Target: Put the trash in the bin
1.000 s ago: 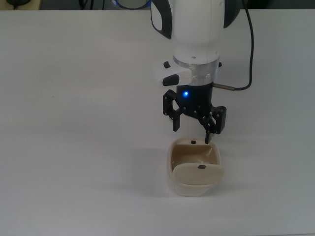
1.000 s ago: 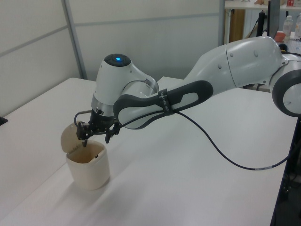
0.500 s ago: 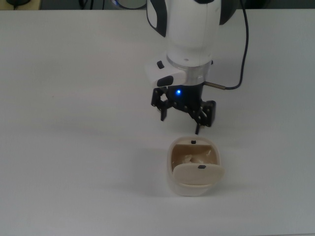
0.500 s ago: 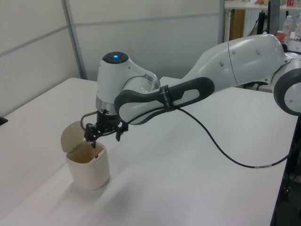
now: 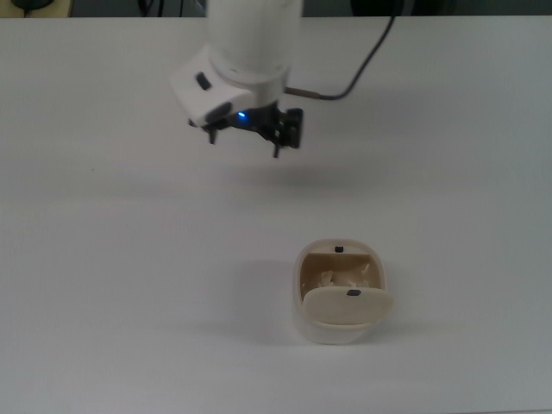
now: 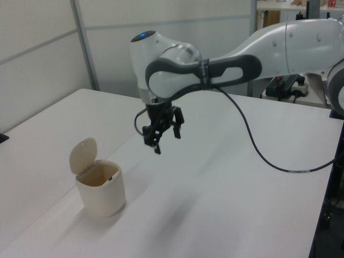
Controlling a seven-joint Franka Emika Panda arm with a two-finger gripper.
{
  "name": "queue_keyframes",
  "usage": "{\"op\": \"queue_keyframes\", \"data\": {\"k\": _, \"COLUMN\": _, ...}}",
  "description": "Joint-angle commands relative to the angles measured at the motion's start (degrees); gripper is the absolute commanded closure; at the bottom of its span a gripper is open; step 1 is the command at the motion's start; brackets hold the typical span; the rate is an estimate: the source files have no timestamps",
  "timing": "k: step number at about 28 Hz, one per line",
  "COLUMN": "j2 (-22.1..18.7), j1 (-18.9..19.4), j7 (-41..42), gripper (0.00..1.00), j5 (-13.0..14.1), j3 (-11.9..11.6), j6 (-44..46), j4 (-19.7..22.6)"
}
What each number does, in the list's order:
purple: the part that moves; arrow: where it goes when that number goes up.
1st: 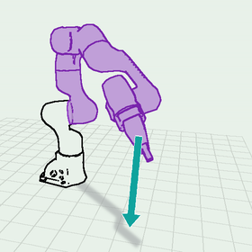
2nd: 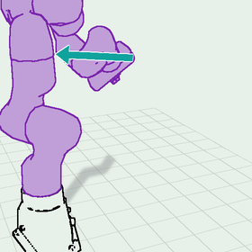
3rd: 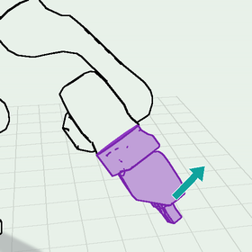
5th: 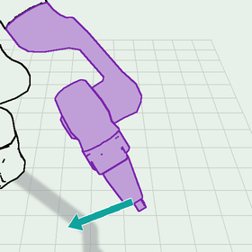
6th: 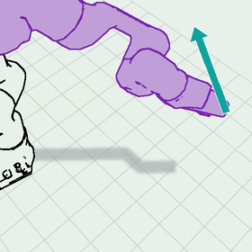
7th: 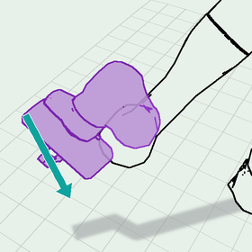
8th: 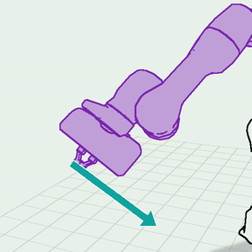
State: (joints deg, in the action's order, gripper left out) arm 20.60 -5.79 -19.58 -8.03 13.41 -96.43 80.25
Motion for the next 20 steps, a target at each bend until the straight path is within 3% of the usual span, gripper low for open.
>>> {"op": "queue_keyframes", "data": {"k": 1, "j2": -3.54, "j1": -4.31, "j7": 8.06, "gripper": 0.0, "j5": 1.61, "j3": -0.22, "j6": 3.96, "j4": 1.23}}
{"op": "queue_keyframes", "data": {"k": 9, "j2": -6.89, "j1": -11.08, "j7": 16.85, "gripper": 0.0, "j5": 4.07, "j3": -0.14, "j6": 6.08, "j4": 2.54}}
{"op": "queue_keyframes", "data": {"k": 20, "j2": -9.44, "j1": -12.93, "j7": 19.14, "gripper": 0.0, "j5": 4.16, "j3": -0.23, "j6": 8.54, "j4": 2.72}}
